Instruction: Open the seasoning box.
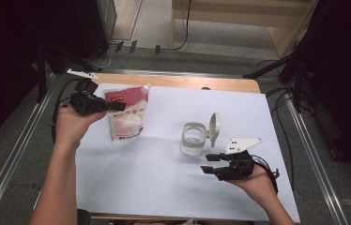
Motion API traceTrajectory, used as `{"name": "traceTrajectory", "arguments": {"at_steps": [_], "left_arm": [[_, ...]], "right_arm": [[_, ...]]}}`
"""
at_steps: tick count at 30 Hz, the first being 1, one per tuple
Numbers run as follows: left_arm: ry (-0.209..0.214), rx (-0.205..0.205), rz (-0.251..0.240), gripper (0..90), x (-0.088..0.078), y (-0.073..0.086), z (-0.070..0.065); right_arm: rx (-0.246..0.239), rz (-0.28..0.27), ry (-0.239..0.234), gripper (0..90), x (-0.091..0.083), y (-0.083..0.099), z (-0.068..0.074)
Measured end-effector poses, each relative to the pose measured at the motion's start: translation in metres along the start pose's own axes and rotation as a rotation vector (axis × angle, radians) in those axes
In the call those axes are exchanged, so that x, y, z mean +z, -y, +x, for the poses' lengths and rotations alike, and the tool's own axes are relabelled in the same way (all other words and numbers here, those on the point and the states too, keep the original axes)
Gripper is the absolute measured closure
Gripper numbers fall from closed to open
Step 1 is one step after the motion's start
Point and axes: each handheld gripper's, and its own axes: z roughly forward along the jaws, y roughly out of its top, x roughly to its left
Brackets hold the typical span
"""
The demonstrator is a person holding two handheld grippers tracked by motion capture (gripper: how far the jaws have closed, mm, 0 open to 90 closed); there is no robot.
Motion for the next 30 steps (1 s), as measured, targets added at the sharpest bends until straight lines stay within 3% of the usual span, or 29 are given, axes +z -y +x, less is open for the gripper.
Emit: {"name": "traceTrajectory", "arguments": {"at_steps": [6, 11, 17, 21, 25, 30], "left_arm": [[0.02, 0.013, -0.007, 90.0, -0.004, 0.002, -0.007], [0.031, 0.028, -0.006, 90.0, -0.006, 0.002, -0.018], [0.038, 0.043, 0.004, 90.0, -0.009, 0.002, -0.027], [0.033, 0.048, 0.014, 90.0, -0.011, 0.001, -0.037], [0.02, 0.078, 0.026, 90.0, -0.011, -0.001, -0.047], [0.054, 0.069, 0.037, 90.0, -0.01, -0.003, -0.053]], "right_arm": [[-0.038, 0.019, -0.031, 50.4, 0.014, -0.009, 0.011], [-0.07, 0.011, -0.016, 49.9, 0.025, -0.019, 0.023], [-0.075, 0.003, -0.016, 50.2, 0.038, -0.027, 0.031], [-0.078, 0.007, -0.007, 51.1, 0.053, -0.033, 0.037], [-0.086, 0.029, -0.01, 51.2, 0.072, -0.039, 0.04], [-0.087, 0.036, -0.014, 50.4, 0.09, -0.044, 0.043]]}}
